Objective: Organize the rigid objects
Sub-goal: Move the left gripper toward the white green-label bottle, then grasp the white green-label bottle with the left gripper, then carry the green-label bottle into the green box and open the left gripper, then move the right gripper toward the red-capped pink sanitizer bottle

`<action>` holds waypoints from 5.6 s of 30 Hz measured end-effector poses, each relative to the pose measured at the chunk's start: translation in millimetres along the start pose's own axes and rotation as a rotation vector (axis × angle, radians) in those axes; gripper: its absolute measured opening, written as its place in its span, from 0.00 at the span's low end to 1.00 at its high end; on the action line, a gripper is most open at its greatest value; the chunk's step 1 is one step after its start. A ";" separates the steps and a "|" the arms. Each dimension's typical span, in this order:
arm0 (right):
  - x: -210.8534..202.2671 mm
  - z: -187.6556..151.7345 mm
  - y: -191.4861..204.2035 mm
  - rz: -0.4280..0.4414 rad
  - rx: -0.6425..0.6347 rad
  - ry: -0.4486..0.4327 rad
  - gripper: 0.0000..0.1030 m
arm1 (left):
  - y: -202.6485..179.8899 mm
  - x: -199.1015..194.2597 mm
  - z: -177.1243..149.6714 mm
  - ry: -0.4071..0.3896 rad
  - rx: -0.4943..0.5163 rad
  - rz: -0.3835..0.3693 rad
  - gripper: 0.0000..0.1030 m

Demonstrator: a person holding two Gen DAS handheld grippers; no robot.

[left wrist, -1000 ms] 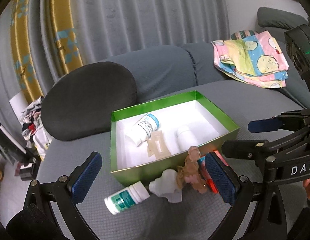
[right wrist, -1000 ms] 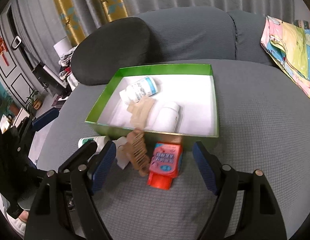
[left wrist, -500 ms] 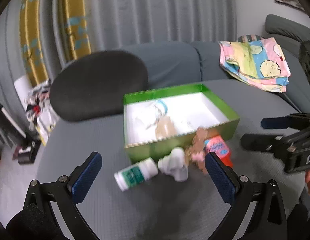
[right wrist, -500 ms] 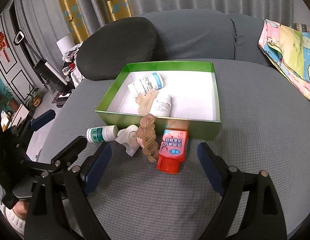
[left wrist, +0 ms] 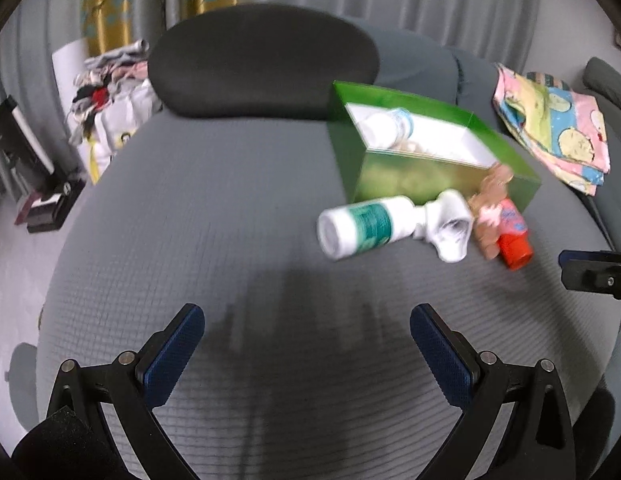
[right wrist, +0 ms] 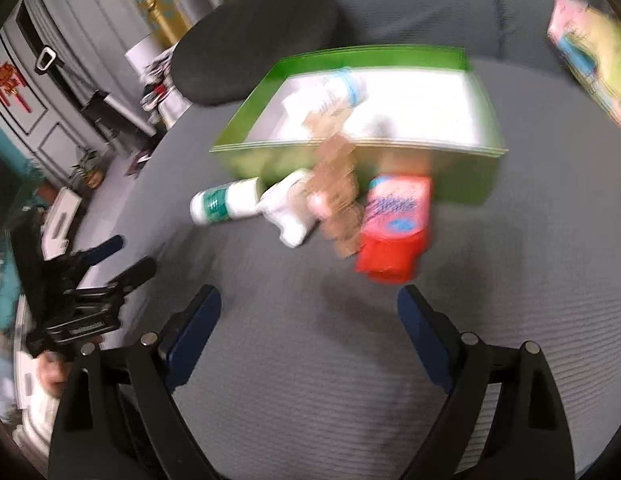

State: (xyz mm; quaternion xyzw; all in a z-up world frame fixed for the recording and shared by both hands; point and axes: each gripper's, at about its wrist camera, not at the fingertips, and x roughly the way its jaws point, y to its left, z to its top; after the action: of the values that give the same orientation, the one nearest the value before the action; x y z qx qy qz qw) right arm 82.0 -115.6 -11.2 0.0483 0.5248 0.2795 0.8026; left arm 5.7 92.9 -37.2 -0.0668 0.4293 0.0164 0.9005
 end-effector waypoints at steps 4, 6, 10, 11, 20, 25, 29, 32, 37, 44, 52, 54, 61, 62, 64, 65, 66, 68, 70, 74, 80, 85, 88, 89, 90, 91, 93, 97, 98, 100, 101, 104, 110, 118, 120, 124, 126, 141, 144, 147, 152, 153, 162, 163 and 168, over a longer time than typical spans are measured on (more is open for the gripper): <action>27.3 3.9 16.6 0.070 0.028 0.042 0.87 | 3.7 8.6 -0.7 0.009 0.013 -0.022 0.99; 42.3 9.3 25.7 0.086 0.046 0.048 0.87 | 3.5 13.1 0.4 0.009 0.018 -0.043 0.99; 65.5 21.8 37.7 0.123 0.094 0.042 0.87 | 4.4 26.5 6.2 0.020 0.028 -0.074 0.99; 70.7 24.7 39.8 0.134 0.103 0.040 0.86 | 4.7 29.6 8.2 0.023 0.027 -0.080 0.99; 102.4 43.7 35.7 0.133 0.189 0.007 0.83 | 0.6 49.7 28.4 0.021 0.055 -0.116 0.99; 101.0 44.7 30.4 0.160 0.248 -0.017 0.84 | -4.4 59.6 35.6 0.019 0.082 -0.166 0.99; 103.5 43.5 22.4 0.233 0.318 -0.024 0.84 | -1.1 68.0 39.7 0.024 0.061 -0.237 0.99; 105.7 46.2 27.9 0.293 0.294 -0.004 0.84 | 7.3 71.9 41.3 0.035 0.030 -0.285 0.99; 112.5 48.4 35.5 0.279 0.282 0.018 0.80 | 11.6 70.4 43.8 0.031 0.050 -0.301 0.95; 114.4 52.6 26.8 0.252 0.396 0.006 0.77 | 15.5 74.6 49.4 0.037 0.073 -0.312 0.88; 117.7 50.2 29.5 0.239 0.395 0.011 0.46 | -2.2 75.1 42.2 0.072 0.167 -0.318 0.57; 115.6 49.3 28.6 0.237 0.390 0.001 0.44 | -3.2 73.8 38.9 0.078 0.175 -0.319 0.48; 102.7 40.5 33.1 0.251 0.347 -0.003 0.39 | -5.8 52.2 24.4 0.065 0.185 -0.329 0.47; 96.7 38.2 33.3 0.258 0.338 -0.010 0.39 | -6.0 47.6 22.9 0.057 0.185 -0.330 0.46; 87.7 36.3 33.7 0.272 0.335 -0.023 0.39 | -9.0 34.8 22.7 0.036 0.190 -0.337 0.45; 82.4 35.7 33.1 0.281 0.335 -0.030 0.39 | -11.9 29.4 23.4 0.026 0.194 -0.340 0.45; 73.4 35.3 32.0 0.292 0.332 -0.043 0.39 | -14.5 23.3 25.7 0.014 0.197 -0.344 0.45; 61.3 37.2 31.8 0.302 0.325 -0.065 0.39 | -19.4 12.1 33.2 -0.014 0.208 -0.342 0.45; 44.3 42.4 30.5 0.306 0.310 -0.098 0.39 | -30.4 -0.8 42.4 -0.050 0.230 -0.336 0.45; 14.1 57.8 22.3 0.307 0.293 -0.172 0.38 | -51.3 -15.2 62.2 -0.102 0.256 -0.346 0.45; -9.9 85.4 6.2 0.286 0.276 -0.244 0.38 | -78.0 -19.9 94.3 -0.150 0.286 -0.358 0.45; -10.4 111.7 -14.4 0.271 0.288 -0.266 0.38 | -98.3 0.4 126.2 -0.150 0.274 -0.357 0.45; -4.3 122.2 -27.4 0.258 0.297 -0.255 0.38 | -105.4 13.9 133.6 -0.133 0.271 -0.339 0.45; -2.1 124.7 -31.1 0.251 0.300 -0.250 0.39 | -106.7 18.0 135.0 -0.128 0.267 -0.326 0.45; 1.7 126.1 -36.0 0.237 0.303 -0.242 0.39 | -109.3 21.1 134.9 -0.122 0.265 -0.318 0.46; 5.7 127.0 -40.9 0.221 0.308 -0.234 0.39 | -110.7 26.7 136.2 -0.108 0.259 -0.309 0.49; 11.2 128.2 -49.6 0.190 0.322 -0.228 0.49 | -110.1 34.4 136.1 -0.090 0.240 -0.279 0.86; 11.6 123.4 -66.9 0.170 0.353 -0.233 0.68 | -105.5 42.8 135.3 -0.087 0.216 -0.228 0.98; 10.7 122.4 -69.1 0.166 0.352 -0.232 0.70 | -104.0 46.5 135.6 -0.075 0.209 -0.215 0.98; 6.1 119.1 -72.6 0.150 0.343 -0.234 0.76 | -100.0 49.5 133.9 -0.061 0.196 -0.180 0.98; 3.6 117.8 -73.2 0.142 0.338 -0.236 0.77 | -97.4 48.7 132.0 -0.064 0.191 -0.161 0.98; -10.1 111.2 -69.9 0.112 0.290 -0.251 0.78 | -89.9 42.4 125.8 -0.077 0.175 -0.126 0.98; -36.3 93.9 -57.3 0.008 0.182 -0.293 0.94 | -79.6 21.6 114.8 -0.123 0.162 -0.055 0.98; -62.9 62.5 -39.7 -0.081 0.082 -0.310 0.96 | -74.5 -14.4 95.0 -0.173 0.151 -0.001 0.99; -68.5 55.3 -38.4 -0.082 0.078 -0.307 0.96 | -75.7 -21.6 89.2 -0.180 0.159 0.013 0.99; -75.9 41.4 -35.9 -0.083 0.073 -0.298 0.96 | -80.9 -35.4 77.7 -0.192 0.166 0.018 0.99; -78.9 35.8 -35.1 -0.080 0.074 -0.294 0.96 | -84.2 -41.2 72.5 -0.200 0.174 0.027 0.99; -100.2 -0.1 -29.7 -0.094 0.050 -0.291 0.96 | -101.3 -60.2 41.0 -0.205 0.160 0.032 0.99; -103.6 -4.2 -30.5 -0.097 0.047 -0.293 0.96 | -105.0 -59.9 36.6 -0.198 0.162 0.033 0.99; -104.9 -7.6 -32.7 -0.098 0.048 -0.290 0.96 | -108.8 -58.9 33.2 -0.190 0.163 0.031 0.99; -105.1 -11.9 -38.1 -0.106 0.048 -0.281 0.96 | -116.1 -54.5 28.5 -0.172 0.167 0.025 0.99; -104.6 -12.8 -40.1 -0.105 0.050 -0.278 0.96 | -118.0 -53.5 27.8 -0.169 0.171 0.026 0.99; -99.0 -14.5 -54.4 -0.104 0.070 -0.260 0.96 | -130.3 -40.3 25.8 -0.137 0.193 0.020 0.99; -98.4 -14.6 -55.9 -0.104 0.073 -0.258 0.96 | -131.3 -39.0 25.6 -0.134 0.196 0.021 0.99; -92.7 -12.6 -62.5 -0.102 0.082 -0.245 0.96 | -135.4 -31.1 25.0 -0.116 0.207 0.016 0.99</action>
State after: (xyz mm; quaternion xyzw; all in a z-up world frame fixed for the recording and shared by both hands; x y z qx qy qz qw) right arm 68.7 -217.1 35.6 0.0883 0.4359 0.2087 0.8710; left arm 17.1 -37.1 16.8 0.0310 0.3763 -0.0169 0.9258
